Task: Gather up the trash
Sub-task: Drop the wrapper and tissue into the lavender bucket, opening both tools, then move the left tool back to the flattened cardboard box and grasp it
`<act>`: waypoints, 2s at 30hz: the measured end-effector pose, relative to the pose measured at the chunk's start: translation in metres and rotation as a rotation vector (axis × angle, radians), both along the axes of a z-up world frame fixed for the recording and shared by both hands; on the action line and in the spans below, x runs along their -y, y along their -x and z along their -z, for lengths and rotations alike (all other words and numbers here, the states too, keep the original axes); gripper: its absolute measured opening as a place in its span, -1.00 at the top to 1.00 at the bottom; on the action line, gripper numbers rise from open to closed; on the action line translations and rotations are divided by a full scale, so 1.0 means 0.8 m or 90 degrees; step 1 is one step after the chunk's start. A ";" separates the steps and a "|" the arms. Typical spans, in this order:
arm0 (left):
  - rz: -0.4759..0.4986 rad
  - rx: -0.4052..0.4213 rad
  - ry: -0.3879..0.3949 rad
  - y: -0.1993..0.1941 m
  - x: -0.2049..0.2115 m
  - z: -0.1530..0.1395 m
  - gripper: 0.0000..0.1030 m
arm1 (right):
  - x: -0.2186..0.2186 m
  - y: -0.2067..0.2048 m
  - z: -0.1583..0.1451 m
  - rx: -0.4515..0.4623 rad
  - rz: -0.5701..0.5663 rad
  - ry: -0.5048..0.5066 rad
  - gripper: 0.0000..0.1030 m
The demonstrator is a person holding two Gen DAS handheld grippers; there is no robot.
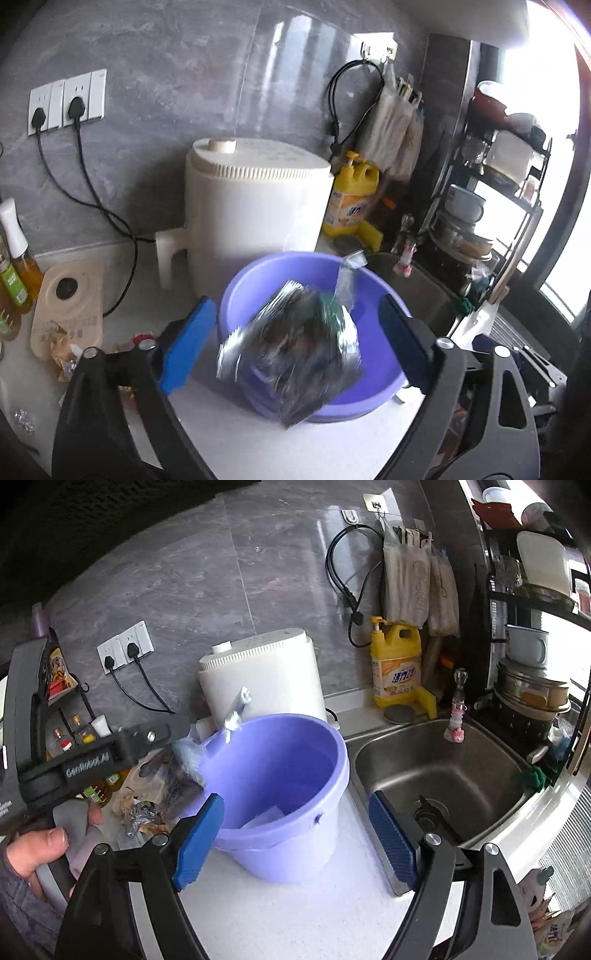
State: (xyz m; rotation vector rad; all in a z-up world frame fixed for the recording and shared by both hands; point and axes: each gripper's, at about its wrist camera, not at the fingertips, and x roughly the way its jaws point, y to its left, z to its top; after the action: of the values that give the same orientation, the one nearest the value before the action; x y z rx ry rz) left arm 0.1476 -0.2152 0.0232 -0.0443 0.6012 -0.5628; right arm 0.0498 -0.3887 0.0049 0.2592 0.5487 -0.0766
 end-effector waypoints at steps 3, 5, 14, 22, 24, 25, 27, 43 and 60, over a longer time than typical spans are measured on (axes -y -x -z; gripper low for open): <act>-0.010 -0.018 0.007 0.000 -0.012 0.006 -0.78 | -0.003 -0.001 0.004 -0.005 -0.004 -0.003 -0.53; -0.027 -0.020 0.007 0.001 -0.022 0.008 -0.78 | -0.007 -0.002 0.007 -0.009 -0.012 -0.006 -0.53; -0.139 -0.028 -0.011 0.009 -0.097 0.022 -0.88 | -0.046 -0.013 0.010 -0.011 -0.076 -0.008 -0.68; -0.257 -0.033 -0.026 0.029 -0.183 0.032 -0.88 | -0.107 -0.031 0.014 -0.010 -0.167 -0.004 -0.82; -0.286 -0.040 -0.027 0.034 -0.206 0.038 -0.88 | -0.127 -0.035 0.016 -0.009 -0.195 0.001 -0.82; -0.300 -0.043 -0.027 0.037 -0.218 0.040 -0.88 | -0.137 -0.037 0.017 -0.008 -0.209 0.002 -0.82; -0.323 -0.049 -0.029 0.042 -0.237 0.045 -0.88 | -0.153 -0.040 0.020 -0.010 -0.230 0.004 -0.81; -0.361 -0.123 -0.047 0.032 -0.293 0.103 -0.88 | -0.229 -0.070 0.064 -0.085 -0.311 0.021 -0.58; -0.347 -0.225 -0.126 -0.052 -0.254 0.196 -0.88 | -0.214 -0.086 0.120 -0.176 -0.247 0.043 -0.46</act>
State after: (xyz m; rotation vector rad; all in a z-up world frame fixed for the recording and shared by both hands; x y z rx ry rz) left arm 0.1894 -0.0123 -0.1332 -0.1185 0.9458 0.0404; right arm 0.1184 -0.2175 -0.0911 0.0722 0.8606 0.2492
